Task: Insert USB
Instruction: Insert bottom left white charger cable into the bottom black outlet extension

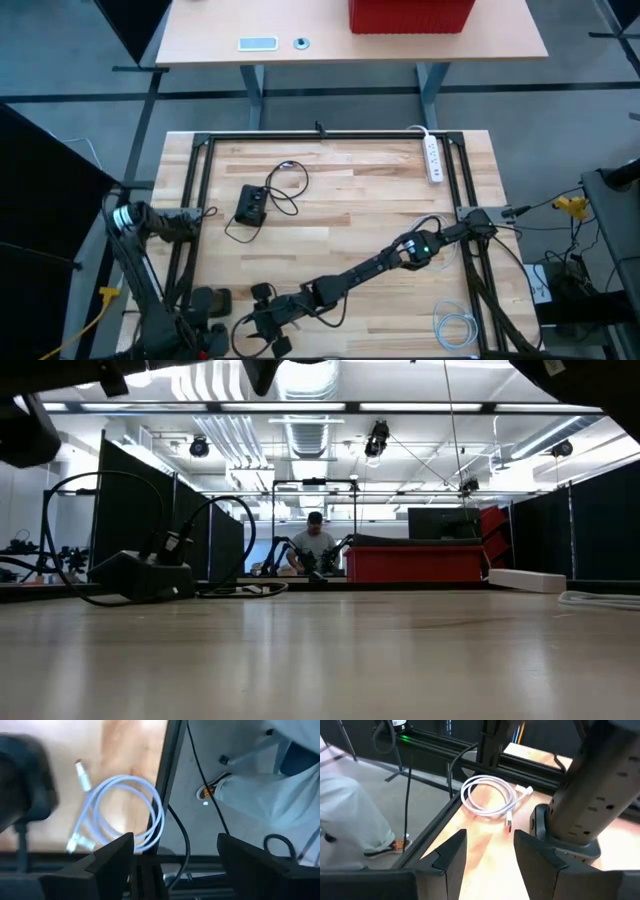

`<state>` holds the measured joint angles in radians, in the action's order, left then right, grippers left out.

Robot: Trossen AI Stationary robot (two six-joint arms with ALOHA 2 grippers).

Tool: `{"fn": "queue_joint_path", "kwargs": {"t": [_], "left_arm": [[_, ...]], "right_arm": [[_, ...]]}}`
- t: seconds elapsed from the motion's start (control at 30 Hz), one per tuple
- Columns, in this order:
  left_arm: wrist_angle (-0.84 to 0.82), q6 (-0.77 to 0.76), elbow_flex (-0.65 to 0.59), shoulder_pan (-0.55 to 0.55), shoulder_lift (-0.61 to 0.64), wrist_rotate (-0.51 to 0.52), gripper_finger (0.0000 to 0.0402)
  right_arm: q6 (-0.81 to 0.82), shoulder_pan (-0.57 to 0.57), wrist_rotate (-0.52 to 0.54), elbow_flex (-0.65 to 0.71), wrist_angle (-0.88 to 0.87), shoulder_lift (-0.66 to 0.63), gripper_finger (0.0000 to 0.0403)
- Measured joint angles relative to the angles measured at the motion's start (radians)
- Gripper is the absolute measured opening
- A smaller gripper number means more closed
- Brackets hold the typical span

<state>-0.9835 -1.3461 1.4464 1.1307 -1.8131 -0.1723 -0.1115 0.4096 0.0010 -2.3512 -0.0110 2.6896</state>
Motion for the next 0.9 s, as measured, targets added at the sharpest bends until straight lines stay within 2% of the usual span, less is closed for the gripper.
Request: {"fn": "queue_joint_path", "kwargs": {"t": [0.23,0.5,0.63,0.9], "left_arm": [[-0.002,0.007,-0.002,-0.001,-0.068,-0.002,0.0275],[-0.026,0.018,-0.002,-0.001,-0.116,0.010,0.0275],[-0.030,0.030,-0.012,-0.001,-0.121,0.060,0.0275],[-0.028,0.142,-0.049,0.007,-0.118,0.082,0.0275]], "right_arm": [[-0.031,0.000,0.000,0.000,-0.014,-0.034,0.0153],[-0.052,0.000,0.001,0.000,-0.018,-0.048,0.0139],[-0.034,0.000,0.000,0.000,-0.016,-0.048,0.0132],[-0.019,0.006,0.000,0.000,-0.020,-0.048,0.0117]]}}
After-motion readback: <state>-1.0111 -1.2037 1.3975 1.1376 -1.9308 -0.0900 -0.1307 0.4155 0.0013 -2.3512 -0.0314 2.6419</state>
